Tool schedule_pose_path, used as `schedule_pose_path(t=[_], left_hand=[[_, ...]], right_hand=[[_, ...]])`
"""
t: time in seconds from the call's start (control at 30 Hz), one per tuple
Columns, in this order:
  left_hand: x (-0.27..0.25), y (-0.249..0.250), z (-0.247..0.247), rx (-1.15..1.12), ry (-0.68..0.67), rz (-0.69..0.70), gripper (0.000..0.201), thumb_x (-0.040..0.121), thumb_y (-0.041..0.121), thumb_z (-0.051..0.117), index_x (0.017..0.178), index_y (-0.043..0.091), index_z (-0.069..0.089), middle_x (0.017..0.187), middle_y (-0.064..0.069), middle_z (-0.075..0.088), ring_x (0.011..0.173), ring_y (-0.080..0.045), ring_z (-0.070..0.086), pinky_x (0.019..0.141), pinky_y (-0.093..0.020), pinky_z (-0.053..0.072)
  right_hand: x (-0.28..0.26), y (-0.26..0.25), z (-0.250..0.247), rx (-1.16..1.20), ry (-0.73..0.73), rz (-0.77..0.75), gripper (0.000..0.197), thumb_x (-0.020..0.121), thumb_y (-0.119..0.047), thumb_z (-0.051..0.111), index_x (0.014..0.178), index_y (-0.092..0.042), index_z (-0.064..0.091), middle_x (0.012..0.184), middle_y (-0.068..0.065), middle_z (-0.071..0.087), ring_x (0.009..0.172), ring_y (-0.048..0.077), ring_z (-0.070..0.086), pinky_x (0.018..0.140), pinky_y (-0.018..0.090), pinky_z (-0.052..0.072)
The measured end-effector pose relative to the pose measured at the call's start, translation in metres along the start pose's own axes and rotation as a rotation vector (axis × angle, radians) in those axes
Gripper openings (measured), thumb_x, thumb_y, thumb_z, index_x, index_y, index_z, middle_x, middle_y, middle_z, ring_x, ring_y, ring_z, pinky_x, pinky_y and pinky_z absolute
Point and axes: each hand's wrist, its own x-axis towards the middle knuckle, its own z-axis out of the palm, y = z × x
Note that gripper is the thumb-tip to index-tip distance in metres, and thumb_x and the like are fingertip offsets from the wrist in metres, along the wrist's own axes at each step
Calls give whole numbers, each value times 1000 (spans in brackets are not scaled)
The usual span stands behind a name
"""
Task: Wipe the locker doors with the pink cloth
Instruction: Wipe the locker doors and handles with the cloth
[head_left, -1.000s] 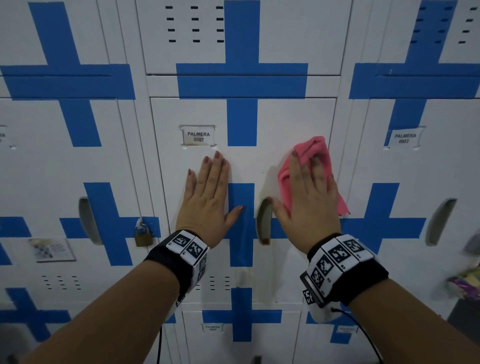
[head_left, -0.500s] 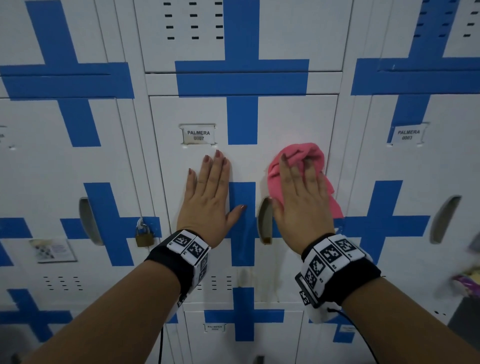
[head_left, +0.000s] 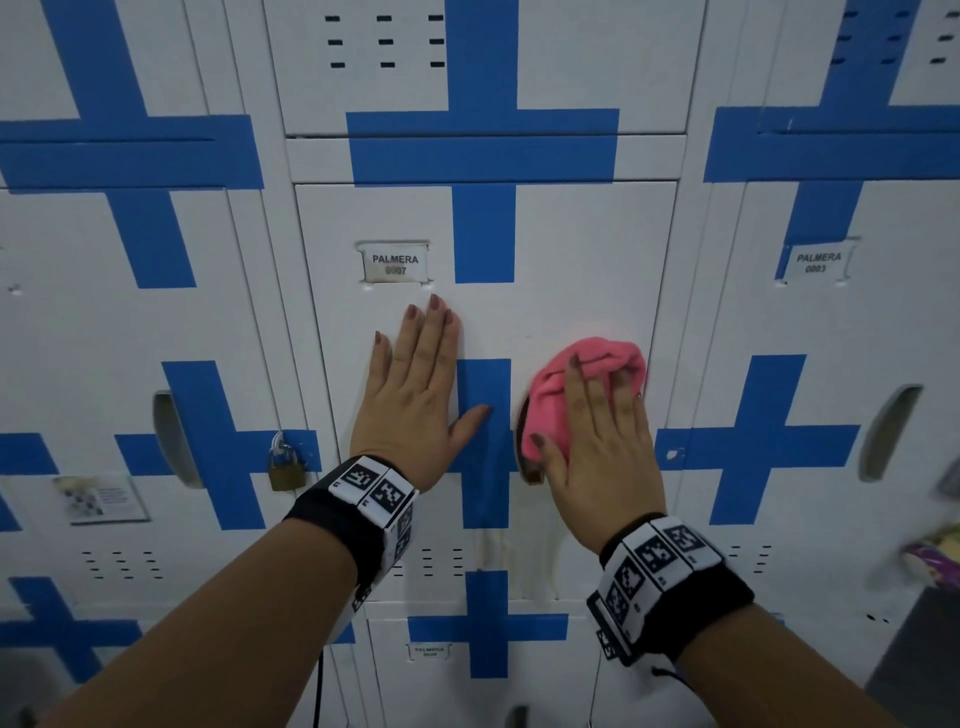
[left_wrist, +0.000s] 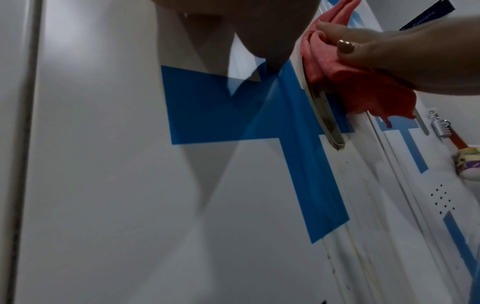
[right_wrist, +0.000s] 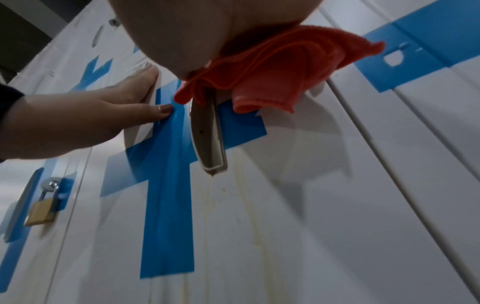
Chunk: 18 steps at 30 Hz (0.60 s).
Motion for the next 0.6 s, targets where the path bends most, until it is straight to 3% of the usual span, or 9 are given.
schedule_pose_path(t=[0.23,0.5,0.6], left_hand=[[-1,-5,1,7,12,20,89,88,67,24,148,13,-15,155,-4,-19,145,-21,-12,117,-43,-1],[-4,-6,4,12,5,15,89,88,67,23,147,13,-18,154,-3,-25,144,-22,-16,117,-45,-4],[-4,-6,3,14,-2,18,89,89,67,23,147,13,-18,154,-3,-26,145,-23,-15,117,-45,-4]], right_hand=[[25,1,-13,-2,35,13,77,93,-54,29,148,-21,-13,158,7,-4,144,33,-7,116,47,4],[45,-1,-28,-27,62,-26,80,92,-54,33,148,-21,-15,158,6,-4,143,34,-6,116,47,1],[48,-6,-33,-27,76,-42,79,94,-45,40,149,-18,-10,159,7,-5,143,32,-9,114,44,-3]])
